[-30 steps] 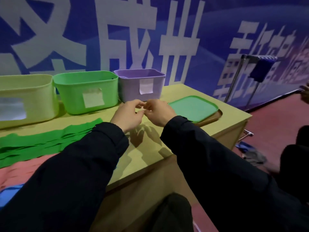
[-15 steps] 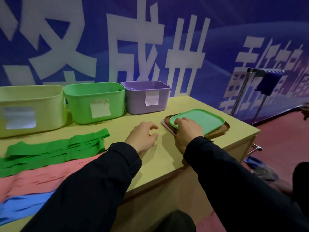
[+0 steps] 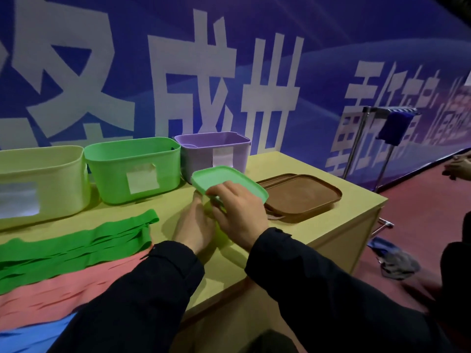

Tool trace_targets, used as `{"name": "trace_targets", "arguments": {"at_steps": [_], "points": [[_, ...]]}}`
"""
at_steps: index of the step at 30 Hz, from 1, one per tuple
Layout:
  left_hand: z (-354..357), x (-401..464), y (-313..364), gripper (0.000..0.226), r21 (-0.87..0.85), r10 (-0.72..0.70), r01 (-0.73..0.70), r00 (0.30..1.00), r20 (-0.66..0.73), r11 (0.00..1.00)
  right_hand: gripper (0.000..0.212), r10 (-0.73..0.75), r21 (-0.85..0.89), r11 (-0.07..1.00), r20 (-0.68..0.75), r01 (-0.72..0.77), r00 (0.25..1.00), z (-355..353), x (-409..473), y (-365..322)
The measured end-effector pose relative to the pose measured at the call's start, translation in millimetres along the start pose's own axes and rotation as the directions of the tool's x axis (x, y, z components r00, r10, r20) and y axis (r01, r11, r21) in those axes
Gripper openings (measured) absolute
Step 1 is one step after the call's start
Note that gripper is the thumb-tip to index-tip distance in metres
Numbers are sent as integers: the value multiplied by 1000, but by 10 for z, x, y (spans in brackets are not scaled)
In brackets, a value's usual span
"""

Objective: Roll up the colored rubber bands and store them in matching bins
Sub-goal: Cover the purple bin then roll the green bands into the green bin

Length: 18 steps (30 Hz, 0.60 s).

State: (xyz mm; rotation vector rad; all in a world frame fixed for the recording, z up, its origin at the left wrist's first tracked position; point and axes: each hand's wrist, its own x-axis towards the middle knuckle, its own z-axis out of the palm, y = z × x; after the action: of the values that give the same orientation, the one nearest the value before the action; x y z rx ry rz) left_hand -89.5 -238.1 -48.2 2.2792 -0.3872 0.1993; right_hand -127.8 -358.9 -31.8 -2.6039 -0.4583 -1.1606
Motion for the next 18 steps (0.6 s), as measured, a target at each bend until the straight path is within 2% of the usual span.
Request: {"name": "trace_targets", "arguments": {"at_steps": [3,6,10,13,18], "points": [[-33,-19,-73,39,-155,-67,53,994,-91,987,25,-37,4,999,27,36,999,64,-59,-5],[-30,15,-162,41,-221,-150,124,983,-104,967,26,-125,-134,983,14,125,992,108,-81,123],[43,31,-162,38,-152,-89,92,996,27,984,21,-160,-164,975,-60,148,985,6,3,304],[143,60,-68,39,-9,-64,65,994,93,998,17,-86,-137,988,-152,65,985,-180,4,560],[444,180,210,38,187,-13,-29,975,223,982,23,79,-291,950,-136,-116,988,-399,-146,1013]]}}
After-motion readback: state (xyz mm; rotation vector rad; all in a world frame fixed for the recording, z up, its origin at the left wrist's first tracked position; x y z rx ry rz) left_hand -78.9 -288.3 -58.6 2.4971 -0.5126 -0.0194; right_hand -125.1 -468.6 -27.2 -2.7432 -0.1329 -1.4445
